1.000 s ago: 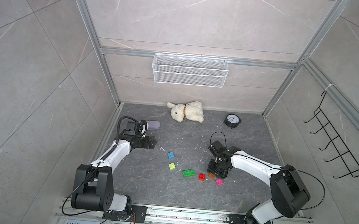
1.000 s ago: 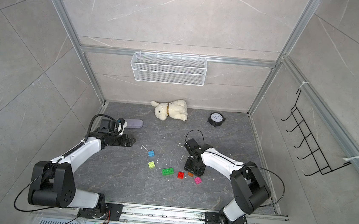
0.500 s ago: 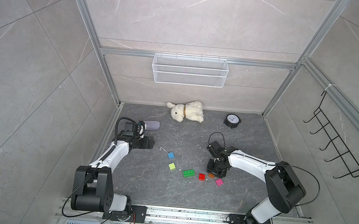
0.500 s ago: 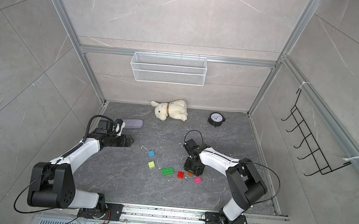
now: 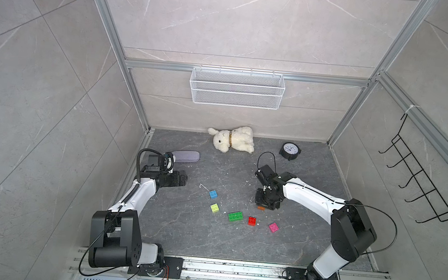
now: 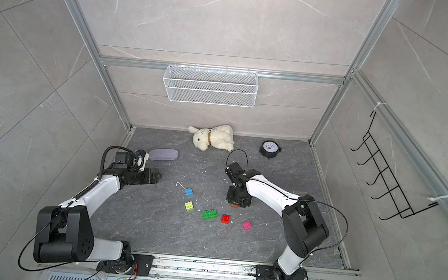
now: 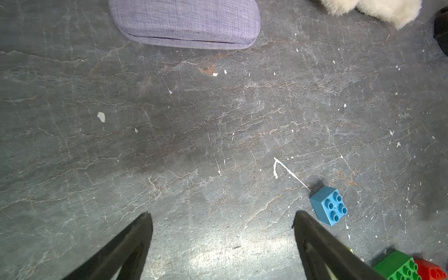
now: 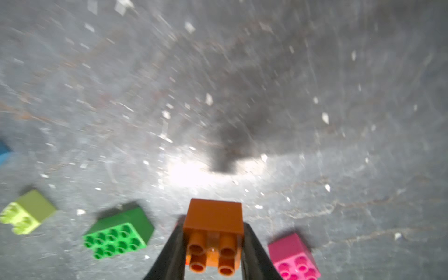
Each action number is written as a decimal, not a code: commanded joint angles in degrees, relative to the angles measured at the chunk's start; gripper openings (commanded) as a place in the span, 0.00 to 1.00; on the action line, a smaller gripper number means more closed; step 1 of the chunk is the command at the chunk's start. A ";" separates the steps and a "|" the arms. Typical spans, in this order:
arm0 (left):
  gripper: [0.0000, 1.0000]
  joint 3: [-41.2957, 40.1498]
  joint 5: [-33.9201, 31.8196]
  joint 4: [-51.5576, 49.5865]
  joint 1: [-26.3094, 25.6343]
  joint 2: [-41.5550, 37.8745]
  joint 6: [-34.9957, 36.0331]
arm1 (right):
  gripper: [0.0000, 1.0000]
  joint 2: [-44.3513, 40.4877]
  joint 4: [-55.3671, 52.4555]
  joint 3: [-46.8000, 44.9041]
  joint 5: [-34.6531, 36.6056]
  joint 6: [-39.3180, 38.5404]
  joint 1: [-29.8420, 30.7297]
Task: Assemble the letter y with lego
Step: Pick up the lego brick from the center of the board.
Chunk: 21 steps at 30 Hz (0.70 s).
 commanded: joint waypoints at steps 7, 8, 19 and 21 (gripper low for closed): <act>0.94 -0.49 2.74 1.67 1.28 -2.37 -0.81 | 0.35 10.36 -4.68 12.80 0.17 -5.02 2.14; 0.94 -0.53 2.86 1.65 1.36 -2.52 -0.92 | 0.35 11.26 -4.97 13.73 0.13 -5.05 2.25; 0.94 -0.97 3.42 1.93 1.52 -2.70 -1.20 | 0.37 17.32 -4.29 17.03 0.05 -2.78 2.26; 0.94 -1.10 3.33 1.98 1.52 -2.71 -1.39 | 0.37 17.69 -4.21 16.71 0.10 -2.13 2.26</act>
